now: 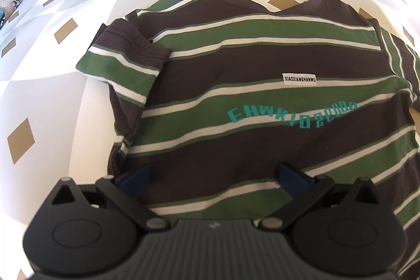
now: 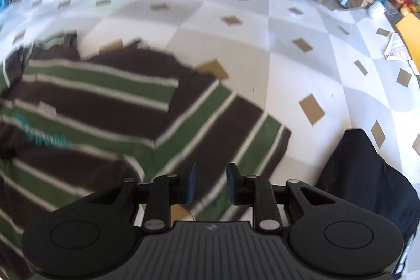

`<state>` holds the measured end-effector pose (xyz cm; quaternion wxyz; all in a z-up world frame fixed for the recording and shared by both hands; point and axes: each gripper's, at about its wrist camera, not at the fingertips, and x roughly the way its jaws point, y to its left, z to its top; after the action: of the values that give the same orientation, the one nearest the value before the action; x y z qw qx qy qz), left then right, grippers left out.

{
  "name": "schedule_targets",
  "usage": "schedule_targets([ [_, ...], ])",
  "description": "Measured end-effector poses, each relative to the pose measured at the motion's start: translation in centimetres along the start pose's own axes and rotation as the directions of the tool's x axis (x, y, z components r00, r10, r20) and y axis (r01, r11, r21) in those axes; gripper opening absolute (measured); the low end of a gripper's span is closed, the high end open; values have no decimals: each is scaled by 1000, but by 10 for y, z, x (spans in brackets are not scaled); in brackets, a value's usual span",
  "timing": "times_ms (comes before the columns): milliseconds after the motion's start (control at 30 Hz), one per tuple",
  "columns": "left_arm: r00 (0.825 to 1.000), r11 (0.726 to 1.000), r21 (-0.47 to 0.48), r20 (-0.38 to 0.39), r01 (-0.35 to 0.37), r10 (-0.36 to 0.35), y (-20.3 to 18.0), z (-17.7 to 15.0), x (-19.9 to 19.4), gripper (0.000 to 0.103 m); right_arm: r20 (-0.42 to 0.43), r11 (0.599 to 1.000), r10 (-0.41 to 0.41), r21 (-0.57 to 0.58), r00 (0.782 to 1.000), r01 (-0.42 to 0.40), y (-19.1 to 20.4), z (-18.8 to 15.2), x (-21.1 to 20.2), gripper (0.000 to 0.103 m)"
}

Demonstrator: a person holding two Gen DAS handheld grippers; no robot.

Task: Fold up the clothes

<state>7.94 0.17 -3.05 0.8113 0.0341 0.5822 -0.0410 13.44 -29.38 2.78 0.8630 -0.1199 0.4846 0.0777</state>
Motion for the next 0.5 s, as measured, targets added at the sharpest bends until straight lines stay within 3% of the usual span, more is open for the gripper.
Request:
schedule_targets([
  [267,1000,1000,27,-5,7,-7,-6,-2,-2,103,69,991,89,93,994,-96,19,22,11,34],
  [500,1000,998,67,-18,21,-20,-14,-4,-3,103,112,991,129,30,985,-133,55,37,25,39],
])
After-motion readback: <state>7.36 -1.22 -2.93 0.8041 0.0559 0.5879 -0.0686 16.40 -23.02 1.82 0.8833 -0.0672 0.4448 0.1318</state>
